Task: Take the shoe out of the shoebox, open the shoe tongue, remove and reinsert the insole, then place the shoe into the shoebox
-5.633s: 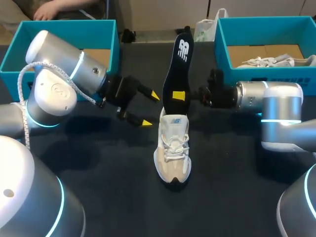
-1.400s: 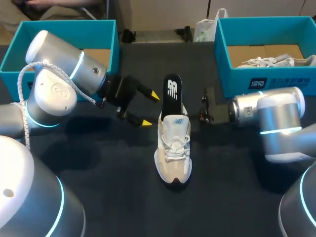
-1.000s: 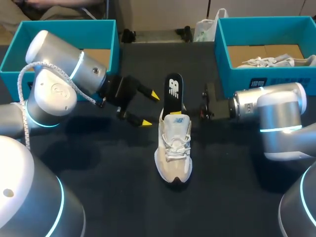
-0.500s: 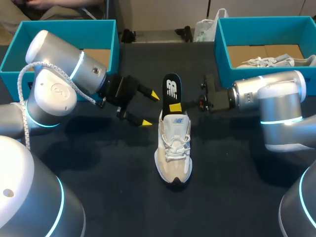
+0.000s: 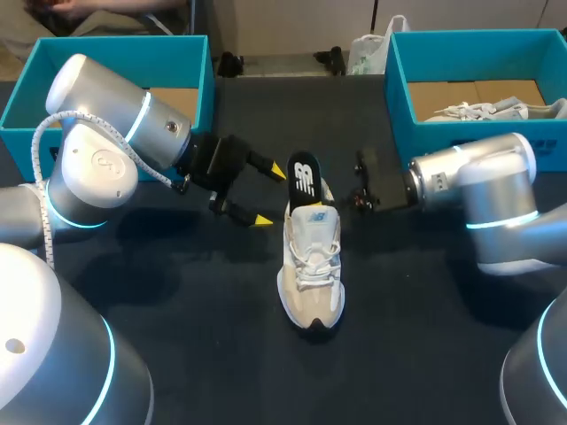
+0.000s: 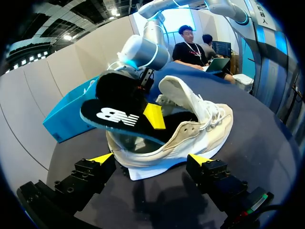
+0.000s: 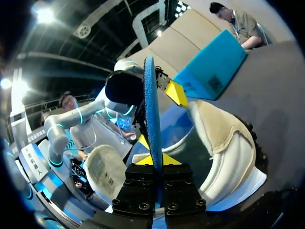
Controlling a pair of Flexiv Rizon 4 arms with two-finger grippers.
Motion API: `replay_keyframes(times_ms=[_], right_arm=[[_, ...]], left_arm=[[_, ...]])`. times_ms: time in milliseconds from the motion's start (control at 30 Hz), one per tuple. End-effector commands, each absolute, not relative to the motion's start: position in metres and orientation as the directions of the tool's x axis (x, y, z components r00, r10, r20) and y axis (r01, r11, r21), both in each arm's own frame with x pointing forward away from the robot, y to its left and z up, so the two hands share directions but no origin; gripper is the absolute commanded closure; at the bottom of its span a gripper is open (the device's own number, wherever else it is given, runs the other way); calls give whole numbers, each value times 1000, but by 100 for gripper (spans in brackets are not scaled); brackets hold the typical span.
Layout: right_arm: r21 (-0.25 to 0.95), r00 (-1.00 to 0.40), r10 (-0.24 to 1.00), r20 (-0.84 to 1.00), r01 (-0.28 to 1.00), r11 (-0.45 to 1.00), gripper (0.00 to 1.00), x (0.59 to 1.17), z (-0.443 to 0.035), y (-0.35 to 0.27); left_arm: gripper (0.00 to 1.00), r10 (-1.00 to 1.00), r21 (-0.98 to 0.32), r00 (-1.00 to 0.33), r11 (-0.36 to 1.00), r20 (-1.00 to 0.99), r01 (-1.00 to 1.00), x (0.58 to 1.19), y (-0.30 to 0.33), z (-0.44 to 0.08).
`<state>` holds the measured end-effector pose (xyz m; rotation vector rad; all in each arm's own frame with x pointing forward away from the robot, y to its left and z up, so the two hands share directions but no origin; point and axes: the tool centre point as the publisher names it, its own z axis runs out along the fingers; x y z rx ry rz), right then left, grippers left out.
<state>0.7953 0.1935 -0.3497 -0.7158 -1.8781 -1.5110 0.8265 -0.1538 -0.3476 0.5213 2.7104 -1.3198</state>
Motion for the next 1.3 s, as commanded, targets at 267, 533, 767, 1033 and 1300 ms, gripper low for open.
replay_keyframes(times_ms=[267, 533, 767, 1033, 1300], right_arm=[[668, -690, 94, 717, 720, 187, 91, 791, -343, 189], [693, -718, 110, 687, 693, 201, 81, 802, -329, 187], [686, -718, 104, 688, 691, 228, 86, 815, -328, 188], [633, -668, 80, 740, 732, 252, 100, 813, -340, 187], [567, -608, 107, 786, 780, 265, 100, 785, -352, 191]], left_arm=[[0, 268, -746, -938, 574, -218, 337, 827, -155, -347], [0, 268, -746, -938, 574, -218, 337, 827, -155, -347], [0, 268, -746, -938, 574, -218, 337, 827, -155, -347], [0, 268, -746, -938, 574, -218, 337, 827, -155, -347], [0, 268, -746, -938, 574, -218, 337, 827, -155, -347]])
